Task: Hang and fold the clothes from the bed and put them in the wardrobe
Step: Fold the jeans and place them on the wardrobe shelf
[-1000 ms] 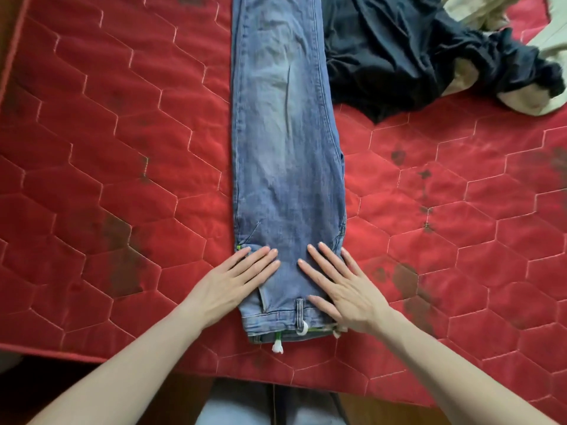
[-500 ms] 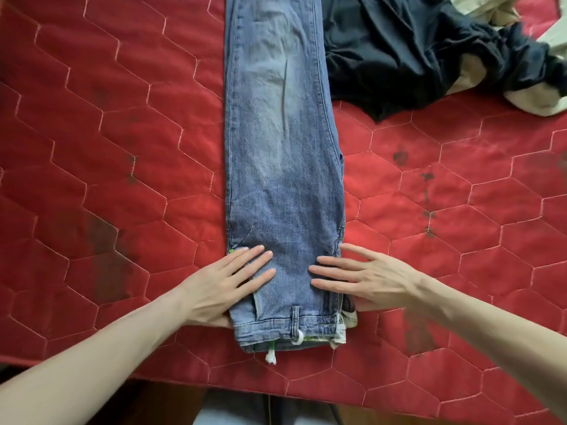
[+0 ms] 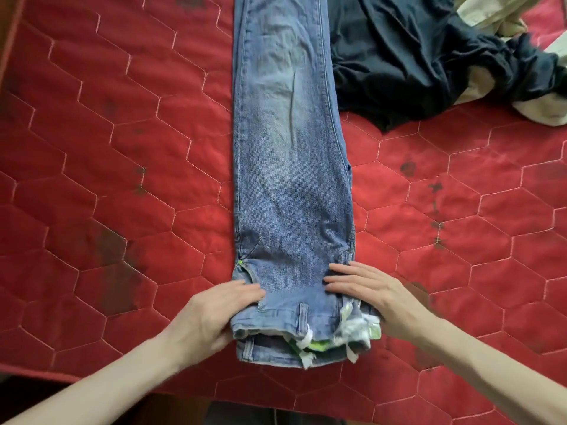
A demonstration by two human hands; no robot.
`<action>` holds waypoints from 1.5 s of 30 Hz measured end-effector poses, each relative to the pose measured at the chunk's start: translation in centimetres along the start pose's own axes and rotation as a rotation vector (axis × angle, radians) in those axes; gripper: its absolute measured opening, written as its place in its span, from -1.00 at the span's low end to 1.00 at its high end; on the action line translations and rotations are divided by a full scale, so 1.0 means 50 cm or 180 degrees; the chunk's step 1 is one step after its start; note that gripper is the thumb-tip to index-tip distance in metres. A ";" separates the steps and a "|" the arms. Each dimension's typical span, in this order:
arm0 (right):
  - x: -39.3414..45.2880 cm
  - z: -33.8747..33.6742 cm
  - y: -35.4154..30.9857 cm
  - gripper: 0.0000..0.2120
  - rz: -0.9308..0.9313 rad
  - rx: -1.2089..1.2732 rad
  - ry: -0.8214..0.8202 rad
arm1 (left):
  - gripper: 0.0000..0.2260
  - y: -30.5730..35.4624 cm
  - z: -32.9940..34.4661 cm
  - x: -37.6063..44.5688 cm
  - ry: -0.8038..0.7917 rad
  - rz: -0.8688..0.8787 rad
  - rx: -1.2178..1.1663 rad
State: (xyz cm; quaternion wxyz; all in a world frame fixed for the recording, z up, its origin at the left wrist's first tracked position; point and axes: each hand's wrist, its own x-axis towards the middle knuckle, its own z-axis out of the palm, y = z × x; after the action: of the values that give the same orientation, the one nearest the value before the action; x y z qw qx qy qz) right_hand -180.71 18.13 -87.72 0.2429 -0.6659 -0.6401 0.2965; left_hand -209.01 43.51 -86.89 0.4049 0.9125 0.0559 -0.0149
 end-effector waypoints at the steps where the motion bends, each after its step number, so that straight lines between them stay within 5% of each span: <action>1: -0.004 0.002 -0.012 -0.57 0.0279 0.0275 0.0298 | -0.59 0.014 0.001 -0.009 0.0182 -0.0402 -0.0349; 4: -0.002 0.017 -0.029 -0.60 0.0853 0.0778 0.0874 | -0.63 0.042 0.013 -0.015 0.0482 -0.1307 -0.0883; 15: 0.082 0.021 -0.031 -0.61 0.1849 0.1507 0.1320 | -0.89 0.024 0.034 0.066 0.1027 -0.1908 -0.0711; 20: 0.122 0.022 -0.011 -0.57 0.2400 0.1531 0.1677 | -0.88 0.006 0.023 0.128 0.1015 -0.2645 -0.0916; 23: 0.158 0.018 -0.005 -0.72 0.2702 0.1321 0.2057 | -0.89 -0.011 0.019 0.166 0.1124 -0.3085 -0.0979; 26: 0.184 0.016 -0.009 -0.47 0.3196 0.0947 0.2406 | -0.76 -0.011 0.018 0.197 0.1508 -0.3458 -0.1079; 28: 0.188 0.027 -0.008 -0.44 0.2768 0.0091 0.2415 | -0.63 0.005 0.014 0.205 0.1937 -0.3269 -0.0503; 30: 0.185 0.038 -0.001 -0.49 0.1721 -0.0922 0.2146 | -0.59 0.024 0.015 0.206 0.2084 -0.2317 0.0454; 32: 0.186 0.040 0.008 -0.50 0.0987 -0.1485 0.1542 | -0.59 0.035 0.025 0.206 0.1636 -0.1235 0.0920; 34: 0.188 0.034 0.021 -0.48 0.0809 -0.1512 0.1023 | -0.50 0.030 0.041 0.207 0.0857 -0.0748 0.1110; 37: 0.190 0.014 0.047 -0.41 0.1008 -0.1127 0.0676 | -0.26 0.005 0.052 0.211 0.0052 -0.0819 0.1321; 45: 0.199 0.009 0.055 -0.32 0.1277 -0.1172 0.0541 | 0.02 -0.011 0.040 0.234 -0.0471 -0.1070 0.1465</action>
State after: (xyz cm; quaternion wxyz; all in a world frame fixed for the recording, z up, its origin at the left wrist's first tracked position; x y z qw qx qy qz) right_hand -179.03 27.83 -90.81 0.1072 -0.8346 -0.5159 0.1605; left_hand -197.39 43.46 -89.49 0.1821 0.9547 0.1718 -0.1607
